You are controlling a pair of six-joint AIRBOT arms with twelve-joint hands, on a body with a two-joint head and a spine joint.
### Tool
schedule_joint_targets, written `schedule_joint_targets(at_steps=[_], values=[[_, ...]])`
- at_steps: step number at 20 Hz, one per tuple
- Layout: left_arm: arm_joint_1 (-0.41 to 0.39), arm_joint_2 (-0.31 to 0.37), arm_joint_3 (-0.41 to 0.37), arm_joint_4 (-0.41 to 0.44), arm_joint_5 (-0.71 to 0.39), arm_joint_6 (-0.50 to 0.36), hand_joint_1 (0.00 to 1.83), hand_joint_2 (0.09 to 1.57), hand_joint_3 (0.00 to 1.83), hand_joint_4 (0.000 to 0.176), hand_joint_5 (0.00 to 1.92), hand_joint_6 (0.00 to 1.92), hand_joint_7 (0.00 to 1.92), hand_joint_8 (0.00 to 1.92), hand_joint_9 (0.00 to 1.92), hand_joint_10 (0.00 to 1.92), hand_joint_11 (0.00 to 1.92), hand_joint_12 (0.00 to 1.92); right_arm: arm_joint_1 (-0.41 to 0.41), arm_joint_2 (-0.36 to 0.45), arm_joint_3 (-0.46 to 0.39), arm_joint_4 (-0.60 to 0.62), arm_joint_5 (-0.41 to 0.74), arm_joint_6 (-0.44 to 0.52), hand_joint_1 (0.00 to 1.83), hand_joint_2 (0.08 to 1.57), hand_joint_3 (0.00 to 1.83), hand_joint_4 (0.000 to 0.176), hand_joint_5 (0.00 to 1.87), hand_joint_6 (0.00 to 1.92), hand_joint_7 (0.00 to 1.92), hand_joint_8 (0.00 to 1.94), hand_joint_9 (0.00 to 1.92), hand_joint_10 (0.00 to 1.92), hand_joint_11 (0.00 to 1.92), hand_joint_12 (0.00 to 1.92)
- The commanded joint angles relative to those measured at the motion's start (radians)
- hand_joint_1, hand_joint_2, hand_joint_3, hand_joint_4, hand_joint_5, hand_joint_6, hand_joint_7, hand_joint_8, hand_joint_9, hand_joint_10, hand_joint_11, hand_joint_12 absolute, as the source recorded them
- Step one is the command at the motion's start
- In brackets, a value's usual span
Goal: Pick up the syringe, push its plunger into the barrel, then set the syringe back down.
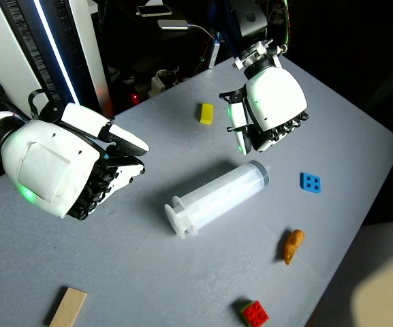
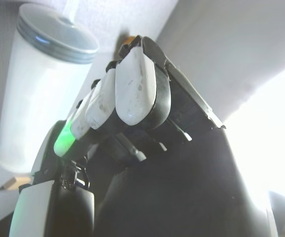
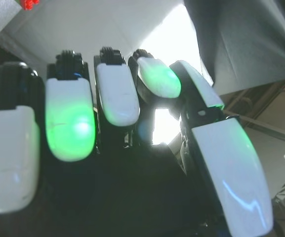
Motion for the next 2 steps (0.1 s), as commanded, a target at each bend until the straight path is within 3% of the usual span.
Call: schedule_joint_targets(at_steps=[1, 2], values=[[-0.012, 0.008, -0.001, 0.066, -0.027, 0.005, 0.42, 1.41, 0.00, 0.000, 1.28, 1.92, 1.33, 1.92, 1.38, 1.92, 1.48, 1.92, 0.002, 0.006, 0.000, -0.054, 0.093, 0.020, 0.32, 1.49, 0.00, 0.000, 1.23, 1.92, 1.45, 1.94, 1.62, 1.92, 1.76, 1.92], [-0.014, 0.009, -0.001, 0.066, -0.024, 0.006, 0.41, 1.41, 0.00, 0.000, 1.28, 1.92, 1.33, 1.92, 1.37, 1.92, 1.48, 1.92, 0.001, 0.006, 0.000, -0.054, 0.093, 0.022, 0.33, 1.49, 0.00, 0.000, 1.23, 1.92, 1.45, 1.94, 1.62, 1.92, 1.76, 1.92]])
